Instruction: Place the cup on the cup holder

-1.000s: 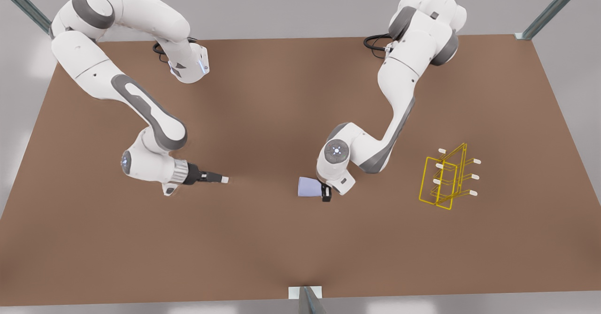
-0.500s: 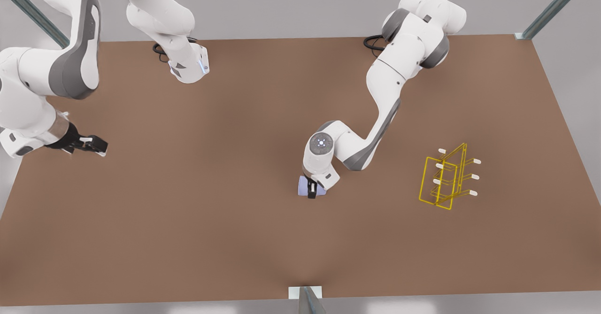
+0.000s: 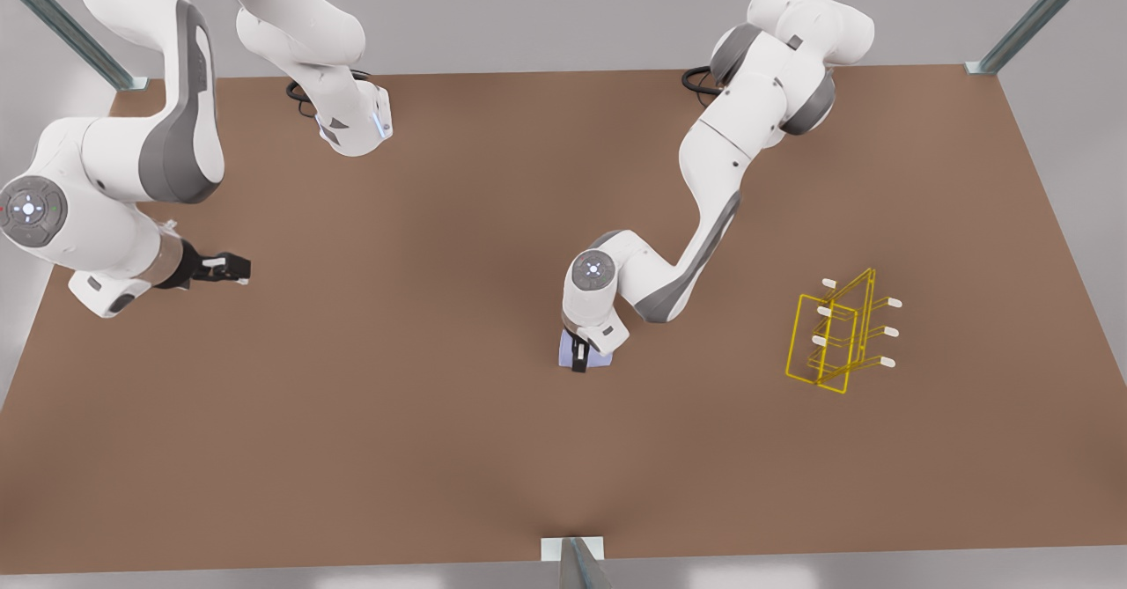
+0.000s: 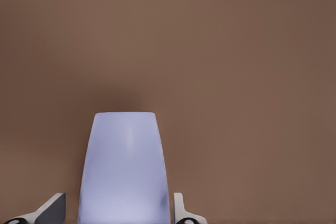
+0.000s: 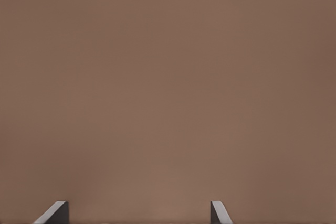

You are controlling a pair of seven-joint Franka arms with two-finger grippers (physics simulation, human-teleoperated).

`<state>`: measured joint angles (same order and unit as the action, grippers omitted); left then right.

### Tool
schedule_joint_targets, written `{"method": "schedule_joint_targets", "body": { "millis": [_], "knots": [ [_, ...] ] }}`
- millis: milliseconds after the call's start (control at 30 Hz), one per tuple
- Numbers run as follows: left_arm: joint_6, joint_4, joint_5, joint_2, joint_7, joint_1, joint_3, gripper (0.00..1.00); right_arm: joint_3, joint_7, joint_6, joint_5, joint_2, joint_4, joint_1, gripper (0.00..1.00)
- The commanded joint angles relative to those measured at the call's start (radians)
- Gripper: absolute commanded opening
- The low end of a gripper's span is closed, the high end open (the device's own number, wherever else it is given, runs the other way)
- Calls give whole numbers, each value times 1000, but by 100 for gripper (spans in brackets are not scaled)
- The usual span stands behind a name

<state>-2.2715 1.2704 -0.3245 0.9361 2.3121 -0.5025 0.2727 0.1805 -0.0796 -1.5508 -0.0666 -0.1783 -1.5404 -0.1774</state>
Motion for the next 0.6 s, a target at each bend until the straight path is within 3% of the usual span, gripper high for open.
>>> {"method": "schedule_joint_targets", "body": {
  "millis": [0, 533, 567],
  "knots": [
    [-19, 0, -10, 6, 13, 1, 0, 100, 0, -72, -17, 2, 0, 0, -4, 100],
    [-54, -2, -47, 58, 10, -16, -3, 100, 0, -71, -3, 5, 0, -4, -24, 100],
    [-54, -2, -47, 58, 6, -14, -3, 79, 0, -71, 0, 5, 2, -6, -24, 100]
  ]
}}
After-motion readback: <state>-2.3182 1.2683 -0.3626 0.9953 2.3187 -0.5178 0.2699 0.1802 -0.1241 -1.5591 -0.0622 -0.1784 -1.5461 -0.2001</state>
